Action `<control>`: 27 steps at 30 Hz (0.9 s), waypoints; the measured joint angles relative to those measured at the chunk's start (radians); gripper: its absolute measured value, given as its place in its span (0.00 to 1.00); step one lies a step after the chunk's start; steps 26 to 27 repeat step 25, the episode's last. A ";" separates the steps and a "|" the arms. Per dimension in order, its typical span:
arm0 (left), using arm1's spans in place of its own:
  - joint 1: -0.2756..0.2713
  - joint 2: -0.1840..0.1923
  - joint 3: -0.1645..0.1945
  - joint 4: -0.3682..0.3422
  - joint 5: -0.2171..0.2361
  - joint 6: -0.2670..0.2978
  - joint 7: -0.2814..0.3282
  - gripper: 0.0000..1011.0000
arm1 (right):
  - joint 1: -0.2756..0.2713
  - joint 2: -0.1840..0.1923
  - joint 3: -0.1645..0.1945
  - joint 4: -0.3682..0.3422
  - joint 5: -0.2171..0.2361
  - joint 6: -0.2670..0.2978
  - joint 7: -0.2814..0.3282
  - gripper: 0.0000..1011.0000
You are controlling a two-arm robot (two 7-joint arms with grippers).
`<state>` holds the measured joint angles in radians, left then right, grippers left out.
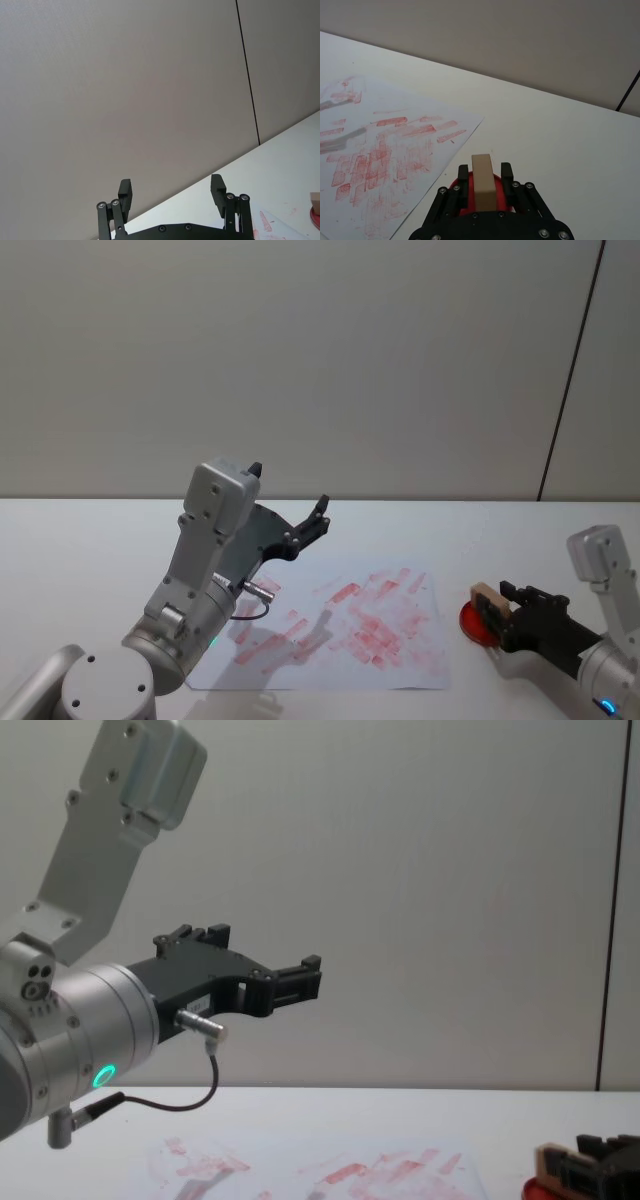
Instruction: Use the one hand to pick up the stamp and affix it onto the A4 paper.
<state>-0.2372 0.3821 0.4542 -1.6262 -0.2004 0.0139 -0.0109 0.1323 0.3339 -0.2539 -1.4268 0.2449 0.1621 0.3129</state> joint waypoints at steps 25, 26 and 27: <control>0.000 0.000 0.000 0.000 0.000 0.000 0.000 0.99 | 0.002 0.003 0.018 -0.061 0.057 -0.052 -0.026 0.99; 0.000 0.000 0.000 0.000 0.000 0.000 0.000 0.99 | 0.002 0.003 0.018 -0.061 0.057 -0.052 -0.026 0.99; 0.000 0.000 0.000 0.000 0.000 0.000 0.000 0.99 | 0.002 0.003 0.018 -0.061 0.057 -0.052 -0.026 0.99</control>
